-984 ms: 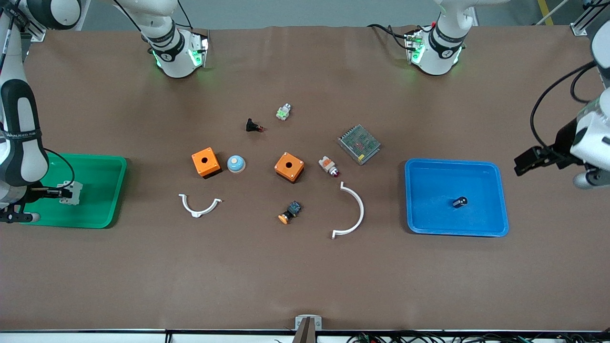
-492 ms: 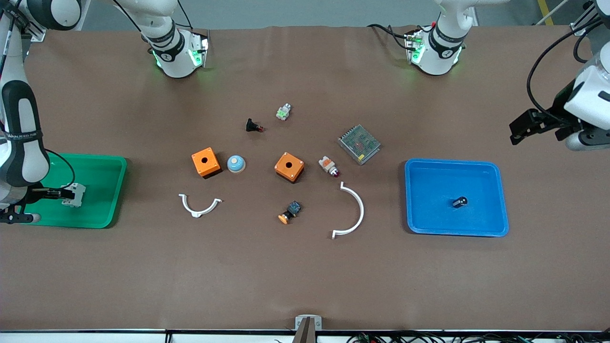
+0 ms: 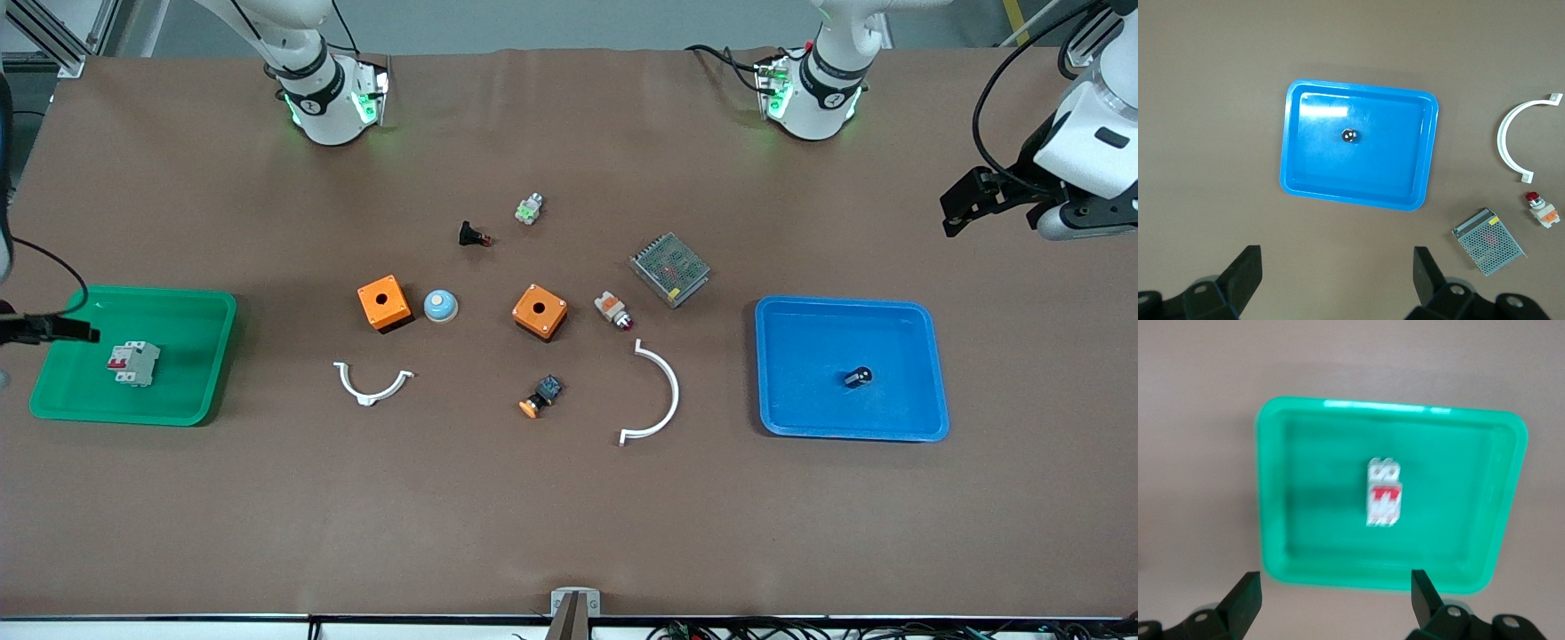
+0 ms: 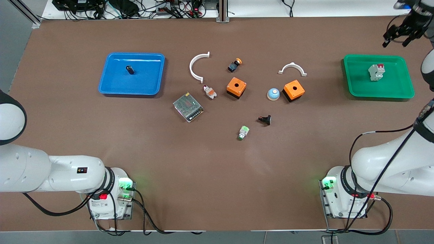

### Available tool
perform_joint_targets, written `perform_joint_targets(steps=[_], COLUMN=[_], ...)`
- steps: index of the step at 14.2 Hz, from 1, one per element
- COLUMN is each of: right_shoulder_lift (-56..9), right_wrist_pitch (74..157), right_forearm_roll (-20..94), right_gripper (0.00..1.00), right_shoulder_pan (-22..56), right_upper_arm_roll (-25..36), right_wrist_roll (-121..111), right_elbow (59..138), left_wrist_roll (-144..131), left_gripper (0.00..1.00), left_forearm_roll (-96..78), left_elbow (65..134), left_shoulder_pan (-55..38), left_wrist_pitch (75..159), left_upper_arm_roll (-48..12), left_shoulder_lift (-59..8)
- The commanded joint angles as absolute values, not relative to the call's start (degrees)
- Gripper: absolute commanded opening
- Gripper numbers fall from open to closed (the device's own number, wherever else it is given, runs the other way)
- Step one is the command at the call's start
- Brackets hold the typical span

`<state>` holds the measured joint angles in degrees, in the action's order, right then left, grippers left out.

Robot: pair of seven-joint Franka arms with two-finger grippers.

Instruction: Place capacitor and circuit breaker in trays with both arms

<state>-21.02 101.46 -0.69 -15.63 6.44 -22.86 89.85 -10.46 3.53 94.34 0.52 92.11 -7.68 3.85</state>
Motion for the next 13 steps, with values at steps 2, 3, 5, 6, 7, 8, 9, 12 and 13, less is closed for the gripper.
perform_joint_targets(steps=[2, 3, 5, 6, 7, 8, 9, 12, 13], right_shoulder_lift=[-10.9, -9.0, -6.0, -4.1, -2.0, -0.1, 0.7, 0.4, 0.4], right_wrist_pitch=[95.1, 94.4, 94.2, 94.1, 94.1, 93.5, 92.6, 92.5, 92.5], right_forearm_roll=[-1.8, -1.8, -1.2, -1.1, -1.1, -1.1, -1.1, -1.1, -1.1], right_gripper=[0.98, 0.99, 0.99, 0.99, 0.99, 0.99, 0.99, 1.00, 1.00], right_shoulder_pan=[-10.6, -8.9, -5.1, -2.1, 1.1, 3.8, 4.7, 4.2, 4.0], right_upper_arm_roll=[6.2, 6.1, 6.0, 6.0, 6.0, 6.0, 6.0, 6.2, 6.3], right_wrist_roll=[-16.0, -14.4, -9.8, -5.5, -0.9, 2.7, 3.7, 3.2, 3.2], right_elbow=[94.2, 95.1, 97.6, 99.2, 100.7, 101.6, 101.2, 97.8, 97.5], left_wrist_roll=[-9.3, -9.4, -9.4, -9.4, -9.4, -9.5, -9.9, -10.6, -10.6], left_gripper=[1.00, 1.00, 1.00, 1.00, 1.00, 1.00, 1.00, 1.00, 1.00], left_forearm_roll=[2.5, 2.4, 1.1, 1.1, 1.0, 1.0, 1.0, 0.4, -0.8], left_elbow=[95.2, 95.2, 95.3, 95.3, 95.3, 95.3, 95.3, 95.2, 95.2], left_shoulder_pan=[0.4, 0.4, 0.5, 0.5, 0.5, 0.5, 0.5, 0.5, 0.5], left_wrist_pitch=[92.0, 92.0, 92.0, 92.0, 92.0, 92.0, 92.0, 92.1, 92.2], left_upper_arm_roll=[-7.1, -7.2, -7.1, -7.1, -7.1, -7.1, -7.1, -7.1, -7.0], left_shoulder_lift=[4.6, 4.6, 4.6, 4.6, 4.6, 4.6, 4.6, 4.4, 4.4])
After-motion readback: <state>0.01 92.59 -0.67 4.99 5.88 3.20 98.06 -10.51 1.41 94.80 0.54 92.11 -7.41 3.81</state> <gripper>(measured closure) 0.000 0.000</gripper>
